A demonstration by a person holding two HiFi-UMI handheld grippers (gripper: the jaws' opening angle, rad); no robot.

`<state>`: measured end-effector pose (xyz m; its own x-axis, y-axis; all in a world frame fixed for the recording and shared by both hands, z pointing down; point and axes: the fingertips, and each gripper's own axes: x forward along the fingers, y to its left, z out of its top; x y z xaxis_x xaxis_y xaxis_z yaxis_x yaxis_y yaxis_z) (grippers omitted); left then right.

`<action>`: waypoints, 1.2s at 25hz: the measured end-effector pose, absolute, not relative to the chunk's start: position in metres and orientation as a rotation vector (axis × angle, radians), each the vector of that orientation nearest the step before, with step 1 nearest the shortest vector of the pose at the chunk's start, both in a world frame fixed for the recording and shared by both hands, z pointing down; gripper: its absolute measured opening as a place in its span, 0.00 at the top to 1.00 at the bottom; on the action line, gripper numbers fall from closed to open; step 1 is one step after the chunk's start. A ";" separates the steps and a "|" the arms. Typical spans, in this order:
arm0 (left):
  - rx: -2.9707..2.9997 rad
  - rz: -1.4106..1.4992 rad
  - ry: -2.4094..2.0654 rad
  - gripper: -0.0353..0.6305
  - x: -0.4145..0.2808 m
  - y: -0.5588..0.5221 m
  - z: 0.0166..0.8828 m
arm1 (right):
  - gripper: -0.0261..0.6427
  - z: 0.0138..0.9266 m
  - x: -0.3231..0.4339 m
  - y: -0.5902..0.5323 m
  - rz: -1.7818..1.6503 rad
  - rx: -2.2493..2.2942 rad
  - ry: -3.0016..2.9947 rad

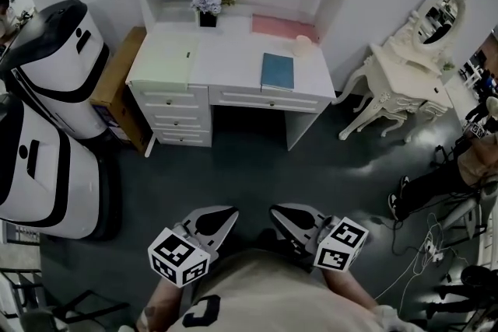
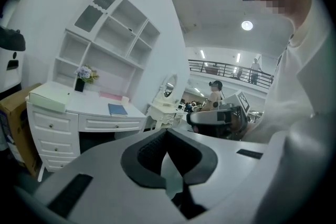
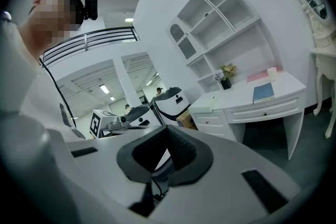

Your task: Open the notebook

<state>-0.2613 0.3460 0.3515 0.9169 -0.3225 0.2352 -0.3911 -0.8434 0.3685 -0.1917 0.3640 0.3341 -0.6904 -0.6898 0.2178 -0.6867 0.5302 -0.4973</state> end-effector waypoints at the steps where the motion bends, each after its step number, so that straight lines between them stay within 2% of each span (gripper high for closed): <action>1: 2.660 0.233 -0.523 0.93 -0.262 0.345 0.352 | 0.93 0.335 -0.194 0.363 -0.896 -1.223 2.745; 10: 2.624 0.313 -0.548 0.93 -0.249 0.330 0.368 | 0.93 0.343 -0.182 0.347 -0.927 -1.168 2.741; 30: 2.661 0.463 -0.480 0.93 -0.111 0.243 0.366 | 0.93 0.356 -0.058 0.257 -1.017 -1.149 2.659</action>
<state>-0.1105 0.2425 0.3660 0.8865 -0.2605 0.3824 -0.3914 -0.8629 0.3196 -0.0584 0.2573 0.3563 -0.7176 -0.6712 0.1857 -0.6239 0.5011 -0.5997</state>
